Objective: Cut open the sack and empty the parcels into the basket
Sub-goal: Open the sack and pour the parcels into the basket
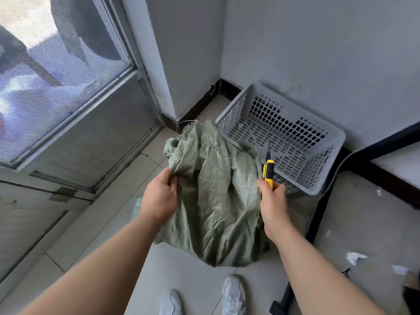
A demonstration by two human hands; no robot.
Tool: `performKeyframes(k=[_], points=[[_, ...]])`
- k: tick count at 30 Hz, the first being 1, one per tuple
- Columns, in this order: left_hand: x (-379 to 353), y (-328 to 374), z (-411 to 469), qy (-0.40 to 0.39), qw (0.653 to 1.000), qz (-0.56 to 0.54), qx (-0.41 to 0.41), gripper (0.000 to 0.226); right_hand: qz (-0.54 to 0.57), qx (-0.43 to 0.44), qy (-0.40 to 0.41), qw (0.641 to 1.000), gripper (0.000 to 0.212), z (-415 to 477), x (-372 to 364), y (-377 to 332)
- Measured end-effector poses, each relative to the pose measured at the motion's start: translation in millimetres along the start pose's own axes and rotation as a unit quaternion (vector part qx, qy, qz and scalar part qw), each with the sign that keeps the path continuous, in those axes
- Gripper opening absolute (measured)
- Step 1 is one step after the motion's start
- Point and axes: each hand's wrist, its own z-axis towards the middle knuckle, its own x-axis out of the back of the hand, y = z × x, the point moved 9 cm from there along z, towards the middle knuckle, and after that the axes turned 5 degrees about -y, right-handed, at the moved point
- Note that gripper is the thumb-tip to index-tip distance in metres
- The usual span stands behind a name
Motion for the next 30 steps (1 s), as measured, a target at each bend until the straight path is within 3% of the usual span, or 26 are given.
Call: performKeyframes(k=[5,13,16,20,27,30], points=[[-22,-9,11,0.009,1.0,0.003,0.011,0.012,-0.061,0.009,-0.014,0.998,0.02,20,11,15],[-33,-24,25,0.019,0.999,-0.003,0.048,0.023,0.044,0.049,0.057,0.996,0.025,35,52,12],[-38,-14,30,0.013,0.999,-0.007,0.043,0.023,0.115,0.043,0.022,0.992,0.024,38,53,2],[-44,-3,32,0.0,0.999,-0.003,0.041,0.022,0.088,0.017,-0.037,0.995,0.014,42,43,-3],[-47,1,33,-0.005,0.999,0.019,0.046,0.021,0.097,-0.002,-0.11,0.989,0.029,47,26,0],[-48,1,34,-0.005,0.999,0.012,0.048,0.019,0.072,-0.007,-0.032,0.997,0.013,55,42,7]])
